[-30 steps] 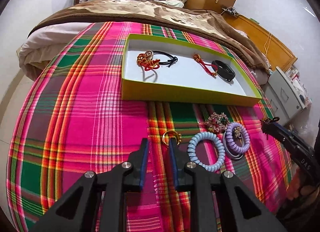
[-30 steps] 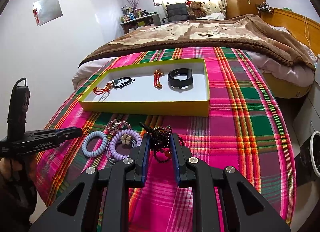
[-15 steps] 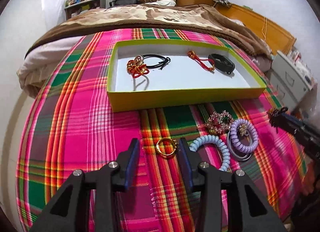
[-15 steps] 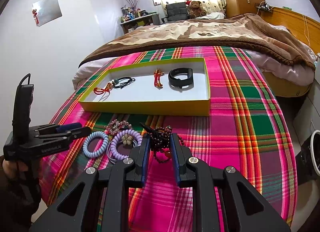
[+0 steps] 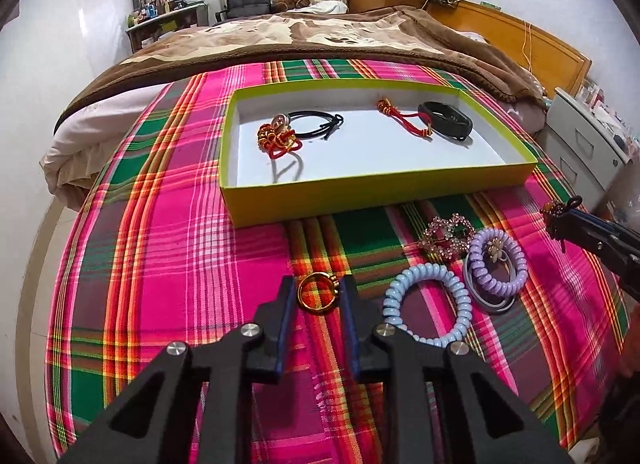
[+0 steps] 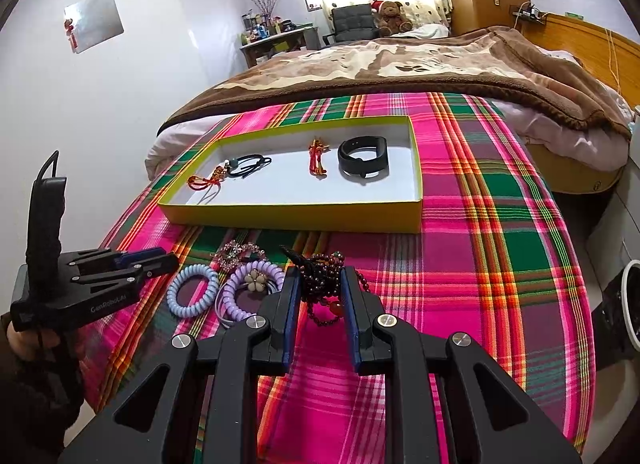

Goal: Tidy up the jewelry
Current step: 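Grasp the gold ring with the left gripper while the right lifts the beaded bracelet, then carry the gold ring with the left gripper while the right carries the bracelet into the tray, then open the left gripper releasing the ring while the right releases the bracelet in the tray, then move the right gripper to the purple coil hair tie while the left moves to the light blue coil, then grasp the purple coil hair tie with the right gripper while the left grasps the light blue coil, then carry the purple coil with the right gripper while the left carries the blue coil into the tray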

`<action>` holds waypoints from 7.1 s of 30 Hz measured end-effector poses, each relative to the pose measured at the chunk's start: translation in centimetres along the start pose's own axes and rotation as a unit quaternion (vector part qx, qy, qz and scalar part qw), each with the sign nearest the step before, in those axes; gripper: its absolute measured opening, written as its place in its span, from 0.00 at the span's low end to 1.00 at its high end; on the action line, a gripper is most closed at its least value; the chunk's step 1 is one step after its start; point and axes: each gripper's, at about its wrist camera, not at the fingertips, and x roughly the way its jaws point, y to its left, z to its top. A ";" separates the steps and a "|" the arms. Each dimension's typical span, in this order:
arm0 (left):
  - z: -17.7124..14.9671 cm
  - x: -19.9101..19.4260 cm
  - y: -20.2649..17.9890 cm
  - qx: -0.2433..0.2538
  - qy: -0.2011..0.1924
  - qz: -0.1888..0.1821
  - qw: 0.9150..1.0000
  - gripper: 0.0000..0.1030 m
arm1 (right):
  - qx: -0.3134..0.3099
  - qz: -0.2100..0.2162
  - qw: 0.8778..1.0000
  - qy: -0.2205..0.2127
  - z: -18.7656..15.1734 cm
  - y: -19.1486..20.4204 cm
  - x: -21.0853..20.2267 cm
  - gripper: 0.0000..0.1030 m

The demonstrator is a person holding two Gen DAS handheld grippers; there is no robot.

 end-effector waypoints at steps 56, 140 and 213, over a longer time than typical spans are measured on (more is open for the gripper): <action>14.1 8.7 -2.3 -0.026 0.008 -0.103 0.994 0.22 | -0.019 -0.060 0.996 0.067 7.7 -3.0 9.1 0.20; 0.1 -1.9 1.1 -0.060 -0.012 -0.130 0.990 0.40 | -0.029 -0.001 0.996 0.079 -0.1 2.7 4.6 0.28; 1.5 -1.8 -0.9 0.005 -0.008 -0.070 0.997 0.13 | 0.045 0.009 0.999 -0.028 1.4 -0.2 -1.6 0.09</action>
